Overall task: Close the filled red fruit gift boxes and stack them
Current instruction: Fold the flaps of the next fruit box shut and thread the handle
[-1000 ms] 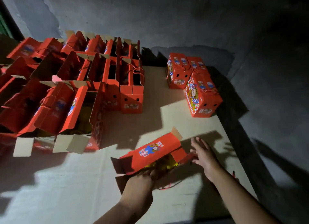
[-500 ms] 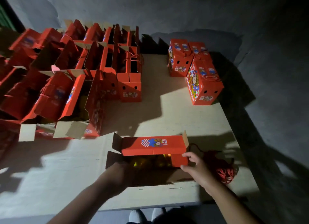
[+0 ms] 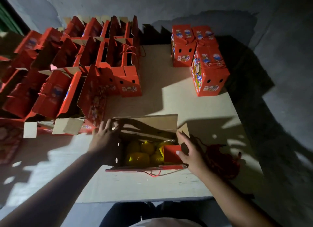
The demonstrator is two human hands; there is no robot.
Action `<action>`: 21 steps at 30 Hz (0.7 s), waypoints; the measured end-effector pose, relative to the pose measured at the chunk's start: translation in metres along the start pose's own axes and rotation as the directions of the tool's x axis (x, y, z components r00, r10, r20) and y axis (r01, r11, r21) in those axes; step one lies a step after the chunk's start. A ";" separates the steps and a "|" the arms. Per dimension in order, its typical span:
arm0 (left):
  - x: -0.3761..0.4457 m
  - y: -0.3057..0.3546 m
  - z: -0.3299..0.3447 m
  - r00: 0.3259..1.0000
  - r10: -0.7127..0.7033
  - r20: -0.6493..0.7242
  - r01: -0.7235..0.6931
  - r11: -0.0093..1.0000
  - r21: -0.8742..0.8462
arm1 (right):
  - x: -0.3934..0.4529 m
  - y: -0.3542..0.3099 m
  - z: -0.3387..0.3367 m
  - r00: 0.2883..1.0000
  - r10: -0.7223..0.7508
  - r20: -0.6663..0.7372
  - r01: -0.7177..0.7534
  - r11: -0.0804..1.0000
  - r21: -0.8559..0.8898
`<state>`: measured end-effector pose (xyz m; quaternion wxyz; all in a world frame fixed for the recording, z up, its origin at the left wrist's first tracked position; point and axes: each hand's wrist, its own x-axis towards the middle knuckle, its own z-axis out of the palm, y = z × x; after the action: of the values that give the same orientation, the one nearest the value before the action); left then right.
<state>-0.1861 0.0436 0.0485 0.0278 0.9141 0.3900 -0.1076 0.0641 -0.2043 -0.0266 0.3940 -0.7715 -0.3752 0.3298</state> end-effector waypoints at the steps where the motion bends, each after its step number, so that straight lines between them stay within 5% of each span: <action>1: 0.005 -0.002 -0.001 0.999 -0.027 0.022 0.027 1.000 0.010 | 0.002 0.002 0.000 0.999 -0.037 -0.006 0.037 0.997 -0.065; 4: 0.012 -0.005 0.004 0.984 -0.117 0.137 0.148 0.960 -0.239 | 0.001 0.004 -0.002 0.990 -0.132 -0.044 0.114 0.951 -0.288; 8: 0.014 0.003 0.002 0.951 -0.287 0.111 0.276 0.634 -0.723 | 0.002 -0.002 -0.001 0.951 -0.309 0.021 0.299 0.898 -0.321; 11: 0.013 0.009 0.002 0.966 -0.190 0.173 0.239 0.419 -0.876 | 0.008 0.001 0.002 0.932 -0.347 0.107 0.363 0.878 -0.311; 13: 0.008 0.003 0.008 0.991 -0.059 0.117 0.130 0.499 -0.857 | 0.010 0.004 0.002 0.939 -0.327 0.108 0.344 0.886 -0.309; 16: -0.002 -0.030 0.034 0.975 0.202 -0.090 -0.221 0.857 -0.465 | 0.011 0.014 -0.005 0.947 -0.291 0.136 0.320 0.896 -0.310; 18: -0.011 -0.054 0.054 0.943 0.330 0.050 -0.306 0.915 -0.262 | 0.005 0.020 -0.011 0.939 -0.245 0.240 0.320 0.880 -0.351; 21: -0.028 -0.066 0.076 0.914 0.384 0.131 -0.346 0.906 -0.242 | -0.006 0.018 -0.015 0.930 -0.147 0.336 0.262 0.908 -0.327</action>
<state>-0.2658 0.0598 -0.0172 0.1798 0.9495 0.2166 -0.1383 0.0789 -0.2220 -0.0340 0.2132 -0.7271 -0.5659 0.3250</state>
